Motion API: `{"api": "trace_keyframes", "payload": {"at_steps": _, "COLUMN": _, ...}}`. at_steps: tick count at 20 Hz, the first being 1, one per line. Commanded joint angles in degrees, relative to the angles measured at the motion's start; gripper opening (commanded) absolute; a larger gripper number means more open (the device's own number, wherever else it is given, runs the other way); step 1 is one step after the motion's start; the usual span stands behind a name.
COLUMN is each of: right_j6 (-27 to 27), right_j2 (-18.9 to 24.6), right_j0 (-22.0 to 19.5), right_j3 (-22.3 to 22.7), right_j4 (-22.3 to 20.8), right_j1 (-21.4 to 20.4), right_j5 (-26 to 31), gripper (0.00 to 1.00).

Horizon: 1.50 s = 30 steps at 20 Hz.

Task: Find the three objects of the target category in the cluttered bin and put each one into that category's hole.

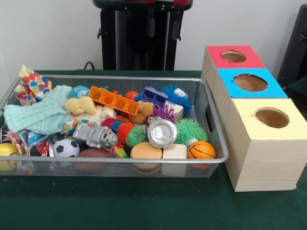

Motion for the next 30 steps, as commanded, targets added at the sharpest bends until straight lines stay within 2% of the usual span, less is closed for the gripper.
{"api": "trace_keyframes", "payload": {"at_steps": 1, "right_j6": 4.3, "right_j2": 2.6, "right_j0": -2.4, "right_j3": -5.1, "right_j4": -2.6, "right_j1": 4.2, "right_j5": -3.0, "gripper": 1.0}}
{"api": "trace_keyframes", "payload": {"at_steps": 8, "right_j6": 4.7, "right_j2": 2.4, "right_j0": -3.6, "right_j3": -6.5, "right_j4": -4.5, "right_j1": 7.8, "right_j5": -8.3, "gripper": 1.0}}
{"api": "trace_keyframes", "payload": {"at_steps": 11, "right_j6": 5.9, "right_j2": 2.7, "right_j0": -4.3, "right_j3": -6.9, "right_j4": -4.0, "right_j1": 10.7, "right_j5": -10.2, "gripper": 1.0}}
{"api": "trace_keyframes", "payload": {"at_steps": 20, "right_j6": 4.6, "right_j2": 2.9, "right_j0": -5.9, "right_j3": -8.6, "right_j4": -5.1, "right_j1": 15.7, "right_j5": -15.7, "gripper": 1.0}}
{"api": "trace_keyframes", "payload": {"at_steps": 25, "right_j6": 4.4, "right_j2": 3.1, "right_j0": -7.2, "right_j3": -10.3, "right_j4": -5.7, "right_j1": 19.9, "right_j5": -19.7, "gripper": 1.0}}
{"api": "trace_keyframes", "payload": {"at_steps": 30, "right_j6": 5.7, "right_j2": 3.4, "right_j0": -7.5, "right_j3": -9.4, "right_j4": -5.8, "right_j1": 21.3, "right_j5": -22.7, "gripper": 1.0}}
